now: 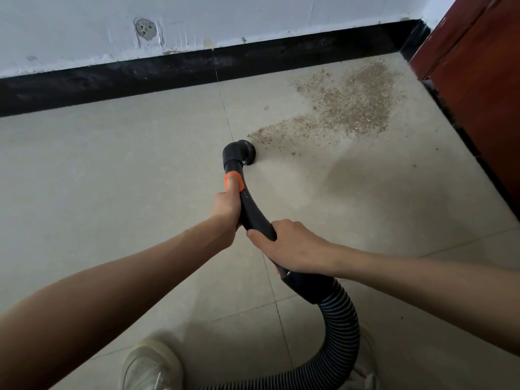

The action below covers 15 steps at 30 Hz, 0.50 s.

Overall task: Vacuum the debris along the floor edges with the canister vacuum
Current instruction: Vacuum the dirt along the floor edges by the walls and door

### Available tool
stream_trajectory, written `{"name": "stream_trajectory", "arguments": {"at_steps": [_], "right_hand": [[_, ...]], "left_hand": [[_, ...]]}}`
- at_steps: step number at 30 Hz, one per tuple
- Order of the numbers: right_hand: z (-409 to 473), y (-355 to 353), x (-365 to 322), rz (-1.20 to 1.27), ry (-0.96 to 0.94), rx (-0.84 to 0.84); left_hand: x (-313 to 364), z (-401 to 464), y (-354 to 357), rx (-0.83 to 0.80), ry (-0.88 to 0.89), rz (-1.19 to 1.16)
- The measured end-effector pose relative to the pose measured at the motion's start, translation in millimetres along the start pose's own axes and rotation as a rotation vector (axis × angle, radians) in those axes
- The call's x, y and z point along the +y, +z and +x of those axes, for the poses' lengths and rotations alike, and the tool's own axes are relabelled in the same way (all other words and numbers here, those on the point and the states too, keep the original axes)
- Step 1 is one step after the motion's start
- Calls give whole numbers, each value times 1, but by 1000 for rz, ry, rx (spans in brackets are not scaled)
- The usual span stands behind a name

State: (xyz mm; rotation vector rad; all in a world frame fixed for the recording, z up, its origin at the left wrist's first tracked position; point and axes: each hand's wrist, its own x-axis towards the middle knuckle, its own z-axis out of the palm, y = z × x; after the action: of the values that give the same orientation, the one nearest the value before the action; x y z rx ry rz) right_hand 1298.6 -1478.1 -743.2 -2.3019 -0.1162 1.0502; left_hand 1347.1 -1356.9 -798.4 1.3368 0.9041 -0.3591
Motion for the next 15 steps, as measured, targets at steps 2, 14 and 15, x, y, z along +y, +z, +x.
{"name": "stream_trajectory", "arguments": {"at_steps": [2,14,15], "right_hand": [[3,-1,-2,6,1,6],[42,-47,-3,79,-13,72],[41,-47,1,82,-9,61]], "left_hand": [[3,2,0,10,11,6],[59,29,26,-121,24,143],[57,29,29,-124,24,154]]}}
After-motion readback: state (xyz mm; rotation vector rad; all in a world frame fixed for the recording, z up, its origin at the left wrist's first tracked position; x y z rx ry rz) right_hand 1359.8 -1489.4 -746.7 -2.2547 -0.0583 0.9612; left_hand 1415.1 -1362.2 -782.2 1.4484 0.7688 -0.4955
